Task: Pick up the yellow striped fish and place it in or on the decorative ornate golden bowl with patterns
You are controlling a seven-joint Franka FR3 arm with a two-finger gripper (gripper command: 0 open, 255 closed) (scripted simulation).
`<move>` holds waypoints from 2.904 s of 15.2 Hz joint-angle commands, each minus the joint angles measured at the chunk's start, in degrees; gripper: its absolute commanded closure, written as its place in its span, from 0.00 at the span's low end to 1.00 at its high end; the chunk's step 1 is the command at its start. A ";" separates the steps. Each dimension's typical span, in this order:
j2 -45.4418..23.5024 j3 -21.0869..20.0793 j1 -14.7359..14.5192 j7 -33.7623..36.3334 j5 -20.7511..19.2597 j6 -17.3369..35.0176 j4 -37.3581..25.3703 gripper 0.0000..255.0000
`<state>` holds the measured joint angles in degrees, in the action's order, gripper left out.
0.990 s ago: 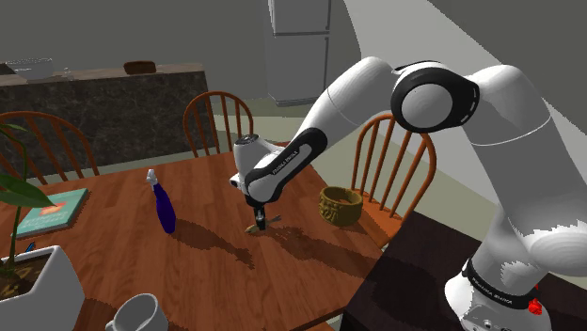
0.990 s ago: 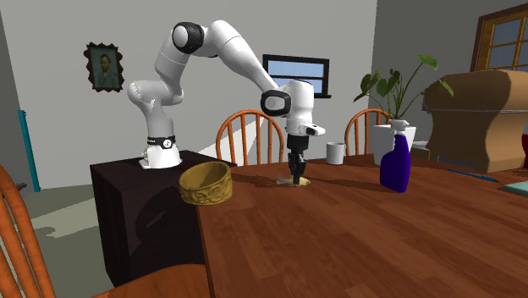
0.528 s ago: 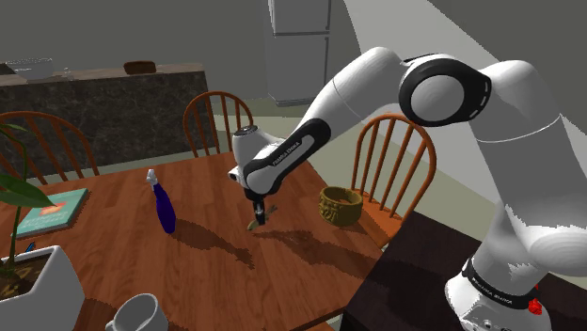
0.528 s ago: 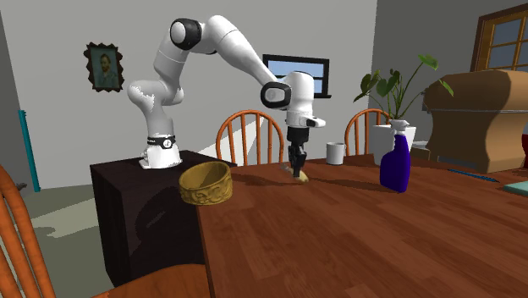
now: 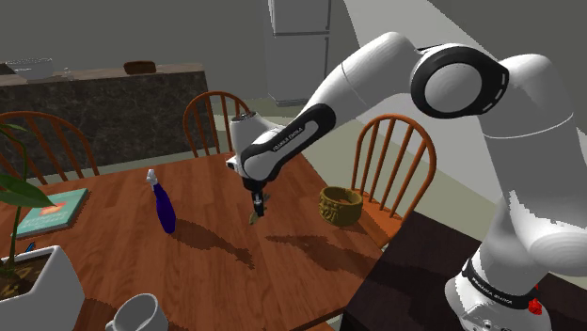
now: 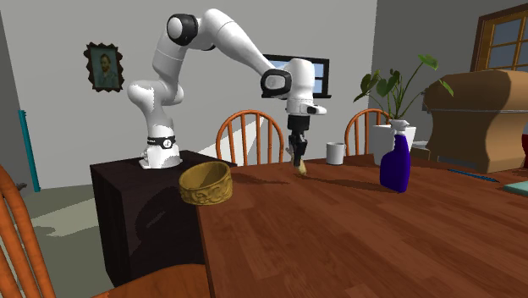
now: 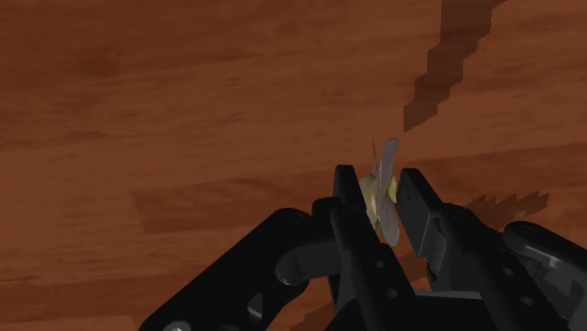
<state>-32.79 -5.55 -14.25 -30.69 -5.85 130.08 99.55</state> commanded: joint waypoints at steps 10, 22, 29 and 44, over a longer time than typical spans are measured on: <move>5.00 -0.44 0.28 -0.59 0.75 -6.39 -1.38 1.00; 13.24 -0.17 2.48 -3.47 1.82 -8.70 4.41 1.00; 24.20 1.93 7.00 -10.29 3.03 -4.08 19.70 1.00; 38.44 9.35 14.67 -24.71 2.44 2.19 39.69 1.00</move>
<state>6.03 3.67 0.32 -55.16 -3.38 131.49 138.88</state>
